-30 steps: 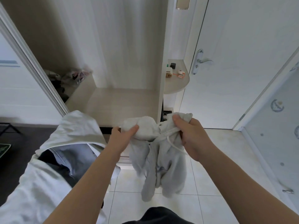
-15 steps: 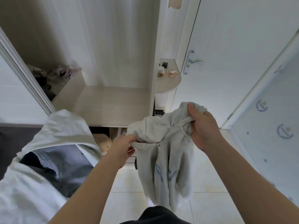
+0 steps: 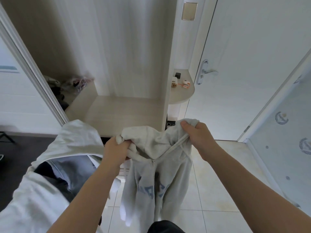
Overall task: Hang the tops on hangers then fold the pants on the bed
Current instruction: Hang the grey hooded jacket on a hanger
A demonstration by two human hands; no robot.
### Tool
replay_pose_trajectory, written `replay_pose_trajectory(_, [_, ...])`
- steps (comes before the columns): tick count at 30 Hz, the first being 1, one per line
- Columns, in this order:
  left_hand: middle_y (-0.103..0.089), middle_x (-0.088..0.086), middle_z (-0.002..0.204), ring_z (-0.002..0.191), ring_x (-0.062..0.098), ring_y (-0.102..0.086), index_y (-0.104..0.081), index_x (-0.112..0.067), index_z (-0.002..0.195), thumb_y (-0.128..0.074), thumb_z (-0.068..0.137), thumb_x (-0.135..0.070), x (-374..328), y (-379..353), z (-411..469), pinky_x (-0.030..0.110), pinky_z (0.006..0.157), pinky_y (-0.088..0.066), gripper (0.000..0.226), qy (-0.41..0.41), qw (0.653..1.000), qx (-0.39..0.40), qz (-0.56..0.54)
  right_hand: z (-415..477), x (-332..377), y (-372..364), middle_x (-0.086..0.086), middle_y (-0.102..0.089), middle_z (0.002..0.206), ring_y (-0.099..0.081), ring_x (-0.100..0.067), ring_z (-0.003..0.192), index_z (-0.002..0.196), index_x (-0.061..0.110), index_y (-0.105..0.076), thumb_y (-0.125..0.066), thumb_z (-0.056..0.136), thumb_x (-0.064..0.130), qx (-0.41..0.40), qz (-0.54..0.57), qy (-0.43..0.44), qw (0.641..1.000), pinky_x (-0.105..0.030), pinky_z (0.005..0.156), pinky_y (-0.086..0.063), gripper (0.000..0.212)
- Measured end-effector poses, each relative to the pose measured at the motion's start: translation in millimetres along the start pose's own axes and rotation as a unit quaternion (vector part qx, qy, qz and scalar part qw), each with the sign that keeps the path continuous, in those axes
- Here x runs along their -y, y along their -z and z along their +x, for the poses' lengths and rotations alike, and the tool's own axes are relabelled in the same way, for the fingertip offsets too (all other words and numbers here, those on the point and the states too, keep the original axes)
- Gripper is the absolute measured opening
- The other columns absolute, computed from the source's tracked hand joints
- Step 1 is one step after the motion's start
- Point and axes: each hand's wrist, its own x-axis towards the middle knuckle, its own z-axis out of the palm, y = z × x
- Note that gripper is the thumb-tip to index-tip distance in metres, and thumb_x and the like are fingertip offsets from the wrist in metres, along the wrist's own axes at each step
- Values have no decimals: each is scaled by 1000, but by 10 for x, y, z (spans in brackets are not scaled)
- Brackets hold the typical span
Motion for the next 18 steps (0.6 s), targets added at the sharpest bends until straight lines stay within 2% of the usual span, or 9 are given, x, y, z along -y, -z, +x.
replay_pose_trajectory(2, [-74,11,74,70,26,-75,-67,0,91,-66,96,-13,-101,88,4,33,58,-61,14,56,986,8,-156,34,59,-63,-5,-73,87,-68,-14,77,87,11,-72,-58,100,33,19,-75,5,997,-28,70,-56,29])
replay_pose_trajectory(3, [-75,10,75,71,24,-75,-68,0,93,-68,96,-17,-170,142,22,35,62,-63,18,63,981,7,-184,58,106,-97,-2,-66,74,-61,-13,65,75,10,-66,-59,98,33,24,-129,15,991,-26,59,-50,34])
replay_pose_trajectory(5, [-76,13,80,79,30,-76,-71,-2,91,-72,92,-28,-365,266,60,43,75,-63,26,18,990,-8,-140,140,219,-163,-2,-51,66,-49,-18,60,66,10,-51,-60,94,32,29,-253,38,966,-29,56,-39,37])
replay_pose_trajectory(7, [-75,17,83,86,39,-74,-73,-7,85,-70,87,-38,-643,355,29,52,82,-61,31,-50,996,-29,-69,220,396,-234,-3,-52,68,-52,-22,64,67,10,-48,-61,91,34,25,-348,53,936,-30,58,-37,36])
replay_pose_trajectory(9, [-75,13,85,91,38,-73,-72,-12,86,-69,90,-39,-951,417,-5,54,84,-59,27,-111,992,-61,-26,286,622,-315,-2,-56,69,-57,-22,64,68,13,-50,-60,86,34,10,-394,80,916,-28,57,-39,30])
replay_pose_trajectory(11, [-75,10,90,95,34,-71,-71,-14,91,-67,94,-33,-1275,467,-3,54,87,-58,19,-167,982,-83,6,351,889,-415,1,-54,63,-54,-17,57,66,17,-51,-60,82,29,3,-408,121,905,-25,52,-35,22])
replay_pose_trajectory(13, [-73,15,93,93,35,-70,-67,-3,96,-64,95,-29,-1600,538,20,54,87,-58,26,-219,972,-85,16,440,1177,-531,3,-55,66,-53,-15,58,72,19,-55,-60,84,25,9,-402,167,900,-25,51,-35,15])
replay_pose_trajectory(15, [-65,13,82,79,28,-63,-60,8,94,-61,93,-28,-1946,626,60,45,77,-53,36,-277,956,-90,27,552,1487,-628,7,-63,81,-59,-12,71,89,22,-60,-60,89,27,4,-386,209,898,-25,58,-42,6])
replay_pose_trajectory(18, [-56,12,77,73,24,-54,-56,10,92,-61,86,-33,-2538,716,137,43,69,-44,43,-313,945,-95,11,725,2016,-723,15,-65,98,-62,-13,90,115,29,-57,-57,92,29,-9,-349,271,897,-27,73,-48,23])
